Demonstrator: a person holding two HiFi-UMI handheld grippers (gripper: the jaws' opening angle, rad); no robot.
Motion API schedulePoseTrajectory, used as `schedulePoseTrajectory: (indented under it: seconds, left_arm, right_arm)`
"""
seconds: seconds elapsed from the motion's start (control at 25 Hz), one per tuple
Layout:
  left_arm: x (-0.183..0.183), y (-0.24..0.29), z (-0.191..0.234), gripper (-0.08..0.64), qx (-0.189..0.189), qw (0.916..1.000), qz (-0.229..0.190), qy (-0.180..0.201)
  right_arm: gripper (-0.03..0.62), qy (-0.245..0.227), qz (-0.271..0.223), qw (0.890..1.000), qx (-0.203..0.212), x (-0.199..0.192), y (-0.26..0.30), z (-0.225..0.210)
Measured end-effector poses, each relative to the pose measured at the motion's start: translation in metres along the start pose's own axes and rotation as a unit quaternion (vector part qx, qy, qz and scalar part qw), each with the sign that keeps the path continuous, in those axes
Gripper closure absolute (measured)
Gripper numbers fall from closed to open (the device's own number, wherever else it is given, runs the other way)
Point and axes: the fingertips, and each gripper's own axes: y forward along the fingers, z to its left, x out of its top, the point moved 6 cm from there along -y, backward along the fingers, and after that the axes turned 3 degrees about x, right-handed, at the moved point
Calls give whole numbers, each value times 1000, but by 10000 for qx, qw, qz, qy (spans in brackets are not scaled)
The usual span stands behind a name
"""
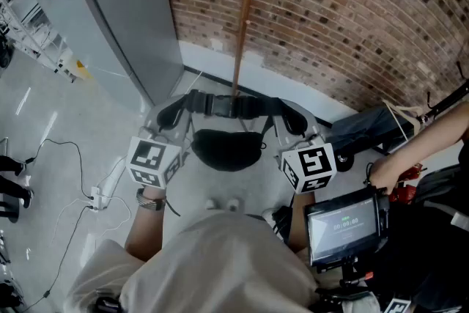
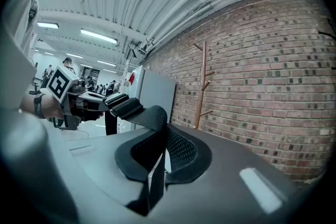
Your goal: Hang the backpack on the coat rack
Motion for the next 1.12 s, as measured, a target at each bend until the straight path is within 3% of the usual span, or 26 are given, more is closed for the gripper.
schedulePoseTrajectory:
  seconds: [0.24, 0.72, 1.12]
  left_arm:
    - [-5, 9, -3, 557, 5, 9999, 108, -92]
    - [-4, 21, -23, 557, 227, 9995, 18, -212]
    - [-6, 50, -21, 556, 230, 9994, 10, -238]
  right_arm:
    - [588, 261, -13, 9995, 195, -5, 1, -7]
    - [586, 273, -116, 9982, 528, -6, -5, -32]
    - [586, 335, -81, 9978, 568, -15, 13, -58]
